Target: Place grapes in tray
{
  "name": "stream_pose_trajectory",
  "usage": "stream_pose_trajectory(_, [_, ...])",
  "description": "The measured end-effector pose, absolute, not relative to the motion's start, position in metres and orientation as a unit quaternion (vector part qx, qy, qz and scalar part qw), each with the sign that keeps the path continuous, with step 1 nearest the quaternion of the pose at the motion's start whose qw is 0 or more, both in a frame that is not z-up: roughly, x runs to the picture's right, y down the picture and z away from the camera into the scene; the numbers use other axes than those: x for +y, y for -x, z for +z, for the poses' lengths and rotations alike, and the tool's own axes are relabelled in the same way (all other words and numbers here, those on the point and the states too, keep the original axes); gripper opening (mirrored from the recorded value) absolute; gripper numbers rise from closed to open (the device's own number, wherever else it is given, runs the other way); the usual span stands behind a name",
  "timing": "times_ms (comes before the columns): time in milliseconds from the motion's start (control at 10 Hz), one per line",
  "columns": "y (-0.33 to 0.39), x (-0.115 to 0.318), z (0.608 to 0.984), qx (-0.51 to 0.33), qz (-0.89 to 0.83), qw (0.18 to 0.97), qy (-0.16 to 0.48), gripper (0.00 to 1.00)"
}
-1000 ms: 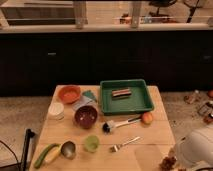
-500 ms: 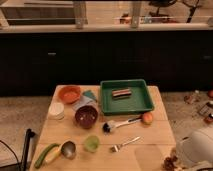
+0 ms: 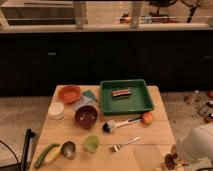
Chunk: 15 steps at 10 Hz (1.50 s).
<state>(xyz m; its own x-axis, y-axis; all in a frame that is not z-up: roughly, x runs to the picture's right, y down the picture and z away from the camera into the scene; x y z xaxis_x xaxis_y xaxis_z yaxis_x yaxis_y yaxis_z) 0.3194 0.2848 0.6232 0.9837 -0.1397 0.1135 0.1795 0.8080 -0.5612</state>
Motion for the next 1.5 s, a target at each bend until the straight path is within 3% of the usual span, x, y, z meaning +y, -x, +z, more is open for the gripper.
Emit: stream_pose_trajectory(1500, [-0.309, 0.177, 0.638, -0.003, -0.127, 0.951, 0.281, 0.00])
